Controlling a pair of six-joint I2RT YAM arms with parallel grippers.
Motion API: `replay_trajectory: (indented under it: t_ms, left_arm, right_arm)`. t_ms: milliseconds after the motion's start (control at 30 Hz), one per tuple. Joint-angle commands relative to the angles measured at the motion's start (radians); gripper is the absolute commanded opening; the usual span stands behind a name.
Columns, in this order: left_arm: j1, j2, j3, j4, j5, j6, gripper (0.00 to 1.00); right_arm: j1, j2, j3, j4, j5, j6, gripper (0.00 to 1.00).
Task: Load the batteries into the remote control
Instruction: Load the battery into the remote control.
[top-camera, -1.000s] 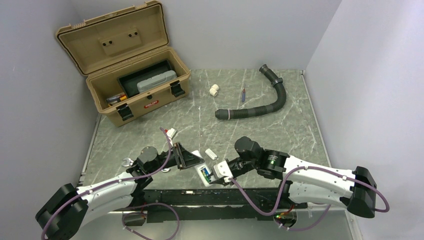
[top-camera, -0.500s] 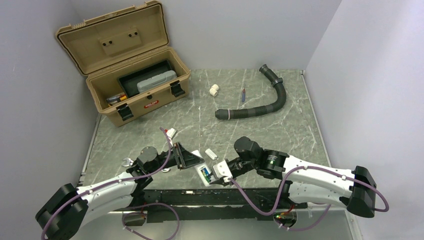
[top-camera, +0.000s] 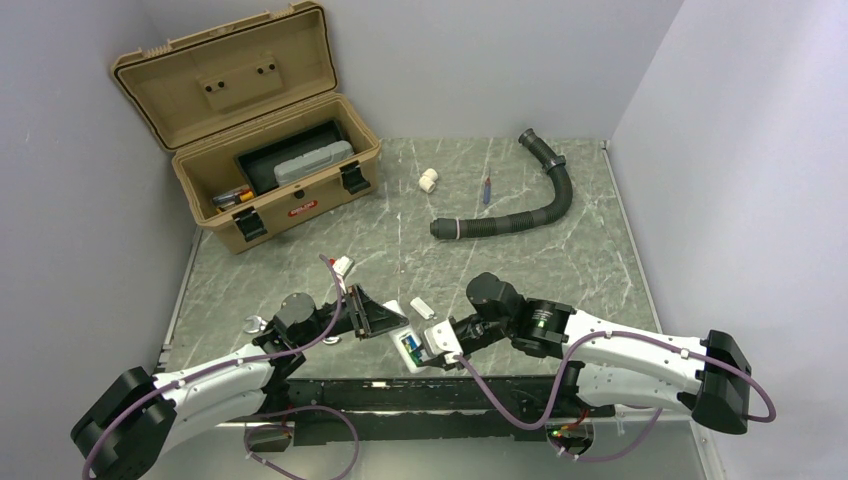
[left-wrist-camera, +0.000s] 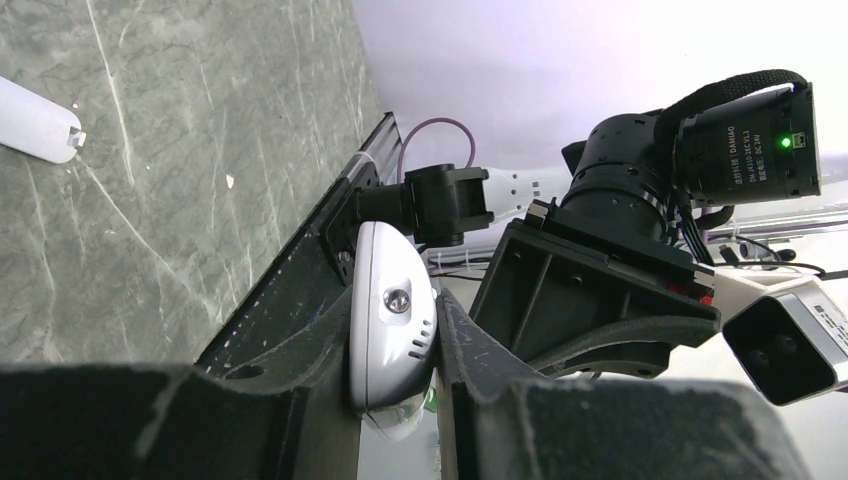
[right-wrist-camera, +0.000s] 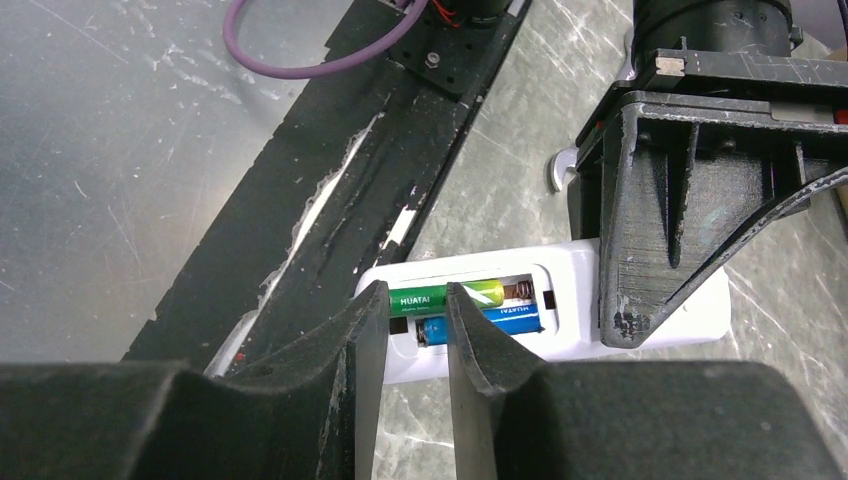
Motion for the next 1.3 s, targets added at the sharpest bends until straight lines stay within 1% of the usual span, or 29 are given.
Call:
replay_trajectory:
  t_ms: [0, 733, 1267]
  left_arm:
    - [-0.002, -0.004, 0.017, 0.074, 0.017, -0.022, 0.0]
    - [-0.003, 0.004, 0.021, 0.086, 0.023, -0.025, 0.0]
    - [-0.002, -0.014, 0.019, 0.079, 0.022, -0.027, 0.0]
  right_arm:
    - [-0.003, -0.001, 0.009, 0.059, 0.003, -0.006, 0.29]
    - [-0.004, 0.036, 0.007, 0.093, 0.035, 0.0, 0.28]
    - [-0.005, 0.077, 0.018, 0.092, 0.069, 0.0, 0.2]
